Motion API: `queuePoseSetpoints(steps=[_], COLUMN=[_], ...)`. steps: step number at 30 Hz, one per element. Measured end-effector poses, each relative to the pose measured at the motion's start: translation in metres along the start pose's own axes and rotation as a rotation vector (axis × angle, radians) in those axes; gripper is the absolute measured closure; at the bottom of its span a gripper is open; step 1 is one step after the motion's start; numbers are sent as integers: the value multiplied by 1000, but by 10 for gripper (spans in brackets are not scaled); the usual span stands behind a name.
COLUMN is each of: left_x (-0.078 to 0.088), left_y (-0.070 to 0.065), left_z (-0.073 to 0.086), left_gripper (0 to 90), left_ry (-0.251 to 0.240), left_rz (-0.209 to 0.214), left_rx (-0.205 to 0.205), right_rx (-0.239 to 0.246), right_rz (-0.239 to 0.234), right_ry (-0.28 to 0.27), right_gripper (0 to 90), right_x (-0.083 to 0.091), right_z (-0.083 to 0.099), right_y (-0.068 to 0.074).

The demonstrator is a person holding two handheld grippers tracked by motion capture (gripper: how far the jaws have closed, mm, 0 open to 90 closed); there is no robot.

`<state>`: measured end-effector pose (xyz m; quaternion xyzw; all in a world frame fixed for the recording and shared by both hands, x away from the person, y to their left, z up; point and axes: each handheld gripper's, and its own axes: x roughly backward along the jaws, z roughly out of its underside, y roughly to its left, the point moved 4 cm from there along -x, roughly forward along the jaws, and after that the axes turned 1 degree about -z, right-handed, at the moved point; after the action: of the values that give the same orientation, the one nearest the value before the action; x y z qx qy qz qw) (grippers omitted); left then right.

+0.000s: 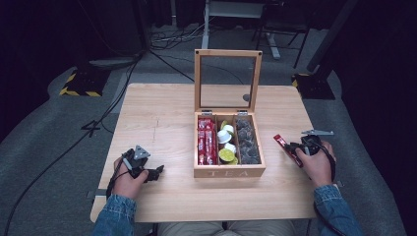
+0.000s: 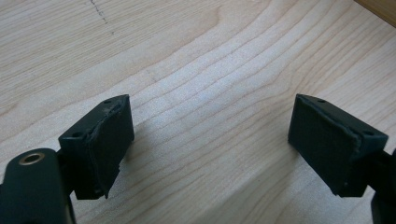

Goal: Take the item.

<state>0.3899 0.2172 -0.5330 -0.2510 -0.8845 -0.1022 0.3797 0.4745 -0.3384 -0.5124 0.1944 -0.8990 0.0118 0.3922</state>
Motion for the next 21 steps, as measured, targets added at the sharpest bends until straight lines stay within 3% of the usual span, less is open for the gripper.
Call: queuePoseSetpoints(steps=[6,10,16,21], left_x=[0,0,0,0], left_y=[0,0,0,0], left_z=[0,0,0,-1], left_gripper=[146,146,146,143], left_ry=[0,0,0,3], left_rz=[0,0,1,1], left_rx=[1,1,1,-4], right_rx=[36,45,78,75], right_rz=[34,40,9,-19], right_ry=[-50,-78,-126,-153], right_gripper=[489,450,431,421], right_x=[3,8,19,30], right_z=[-5,-8,-18,-24], right_y=[-4,-6,0,8])
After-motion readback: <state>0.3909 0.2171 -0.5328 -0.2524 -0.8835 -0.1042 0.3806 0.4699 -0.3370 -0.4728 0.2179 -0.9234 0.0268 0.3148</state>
